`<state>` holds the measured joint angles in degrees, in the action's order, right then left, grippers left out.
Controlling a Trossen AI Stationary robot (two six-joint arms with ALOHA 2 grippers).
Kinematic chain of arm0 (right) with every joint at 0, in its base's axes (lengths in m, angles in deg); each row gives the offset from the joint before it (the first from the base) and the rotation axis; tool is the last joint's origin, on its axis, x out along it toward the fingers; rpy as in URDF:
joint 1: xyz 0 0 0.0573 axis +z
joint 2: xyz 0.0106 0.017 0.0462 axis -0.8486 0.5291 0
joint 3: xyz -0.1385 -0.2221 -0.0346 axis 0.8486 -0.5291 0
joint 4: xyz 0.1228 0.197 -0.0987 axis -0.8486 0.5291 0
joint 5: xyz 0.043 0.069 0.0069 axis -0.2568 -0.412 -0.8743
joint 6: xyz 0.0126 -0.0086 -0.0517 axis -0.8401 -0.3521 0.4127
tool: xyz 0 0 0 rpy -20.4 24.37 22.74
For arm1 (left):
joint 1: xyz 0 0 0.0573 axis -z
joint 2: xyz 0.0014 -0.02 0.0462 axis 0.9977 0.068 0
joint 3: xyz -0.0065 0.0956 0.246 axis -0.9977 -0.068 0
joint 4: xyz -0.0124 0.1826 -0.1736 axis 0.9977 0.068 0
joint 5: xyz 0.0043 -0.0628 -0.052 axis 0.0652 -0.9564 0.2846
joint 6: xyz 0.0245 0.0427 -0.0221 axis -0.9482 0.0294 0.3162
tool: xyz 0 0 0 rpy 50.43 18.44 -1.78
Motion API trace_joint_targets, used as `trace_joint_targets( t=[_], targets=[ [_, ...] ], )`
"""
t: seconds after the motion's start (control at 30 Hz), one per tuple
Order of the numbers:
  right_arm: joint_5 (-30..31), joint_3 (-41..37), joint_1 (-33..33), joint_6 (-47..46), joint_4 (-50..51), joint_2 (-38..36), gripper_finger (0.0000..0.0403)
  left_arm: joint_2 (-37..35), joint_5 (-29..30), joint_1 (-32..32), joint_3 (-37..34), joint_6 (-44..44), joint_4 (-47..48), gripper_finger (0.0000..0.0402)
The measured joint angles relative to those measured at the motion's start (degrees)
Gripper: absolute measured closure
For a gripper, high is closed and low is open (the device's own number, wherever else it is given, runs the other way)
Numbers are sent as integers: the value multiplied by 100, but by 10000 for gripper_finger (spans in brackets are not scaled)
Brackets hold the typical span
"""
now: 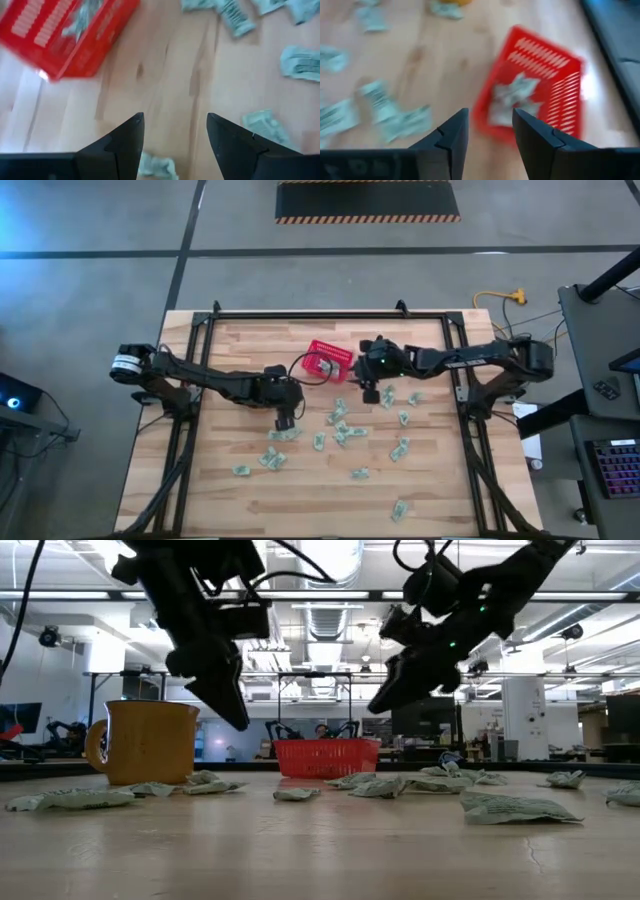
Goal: Pick and place Stevia / Truvia into bins
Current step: Put the stevia packet into the red basket
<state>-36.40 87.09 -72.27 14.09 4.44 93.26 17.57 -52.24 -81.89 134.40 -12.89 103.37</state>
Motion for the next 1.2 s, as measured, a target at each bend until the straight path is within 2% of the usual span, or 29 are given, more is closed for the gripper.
trace_joint_targets(
  t=[0.17, 0.3, 0.43, 0.63, 0.97, 1.2],
  targets=[
    [-326, -25, 246, -154, 916, -448, 269, 143, 273, -9, 20, 241, 93, 203],
    [-354, -120, 495, -280, 1224, -727, 277, 386, 307, -31, 198, -145, 97, 210],
    [-354, -197, 720, -280, 1214, -921, 282, 684, 144, -77, 573, -623, 651, 219],
    [-349, -212, 965, -280, 1170, -1025, 287, 1056, 22, -208, 1295, -659, 1918, 222],
    [-339, -237, 1062, -300, 1235, -948, 287, 1507, -619, -632, 1436, -664, 2089, 222],
    [-337, -238, 1059, -319, 1252, -937, 295, 1704, -668, -770, 1469, -697, 2165, 222]
  ],
)
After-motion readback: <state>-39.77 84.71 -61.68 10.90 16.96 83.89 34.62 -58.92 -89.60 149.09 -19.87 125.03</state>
